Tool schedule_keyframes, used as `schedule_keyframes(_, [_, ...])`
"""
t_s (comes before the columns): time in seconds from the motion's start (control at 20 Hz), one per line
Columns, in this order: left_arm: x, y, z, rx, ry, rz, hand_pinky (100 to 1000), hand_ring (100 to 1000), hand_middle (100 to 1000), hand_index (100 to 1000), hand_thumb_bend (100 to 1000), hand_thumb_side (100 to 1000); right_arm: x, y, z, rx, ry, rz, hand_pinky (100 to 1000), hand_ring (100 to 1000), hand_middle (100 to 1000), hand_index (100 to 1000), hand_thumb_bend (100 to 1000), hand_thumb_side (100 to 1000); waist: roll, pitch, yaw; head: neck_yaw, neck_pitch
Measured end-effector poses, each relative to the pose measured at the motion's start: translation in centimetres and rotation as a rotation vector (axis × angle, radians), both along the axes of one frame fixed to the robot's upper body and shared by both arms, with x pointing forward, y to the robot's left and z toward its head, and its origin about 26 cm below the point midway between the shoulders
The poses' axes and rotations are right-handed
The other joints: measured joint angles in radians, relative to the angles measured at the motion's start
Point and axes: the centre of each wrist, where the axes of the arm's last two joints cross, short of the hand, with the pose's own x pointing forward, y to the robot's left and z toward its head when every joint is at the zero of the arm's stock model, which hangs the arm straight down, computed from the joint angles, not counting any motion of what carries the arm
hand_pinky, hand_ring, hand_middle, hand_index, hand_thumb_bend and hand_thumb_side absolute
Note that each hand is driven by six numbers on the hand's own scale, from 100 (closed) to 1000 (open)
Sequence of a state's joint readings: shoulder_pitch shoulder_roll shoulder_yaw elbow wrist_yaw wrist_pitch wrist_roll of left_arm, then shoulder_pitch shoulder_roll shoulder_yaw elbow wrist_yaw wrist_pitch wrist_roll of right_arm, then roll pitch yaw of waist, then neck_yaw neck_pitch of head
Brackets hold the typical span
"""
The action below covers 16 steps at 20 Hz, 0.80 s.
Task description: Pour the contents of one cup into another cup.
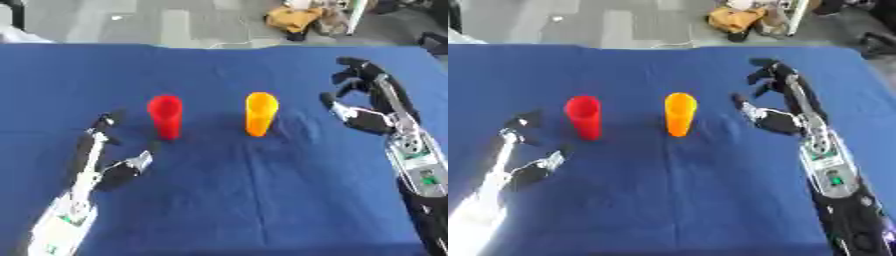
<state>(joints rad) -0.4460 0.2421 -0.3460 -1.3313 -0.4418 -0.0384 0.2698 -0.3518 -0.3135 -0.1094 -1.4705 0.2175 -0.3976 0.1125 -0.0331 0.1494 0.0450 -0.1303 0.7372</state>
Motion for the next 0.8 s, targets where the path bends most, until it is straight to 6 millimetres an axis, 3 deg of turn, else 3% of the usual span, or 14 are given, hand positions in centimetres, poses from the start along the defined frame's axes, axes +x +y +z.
schedule_keyframes(0.8, [3.2, -0.9, 0.0, 0.028, 0.015, 0.046, 565, 778, 757, 889, 553, 559, 0.1, 0.4, -0.2, 0.003, 0.004, 0.015, 495, 717, 531, 841, 423, 341, -0.003, 0.012, -0.036, 0.005, 0.000])
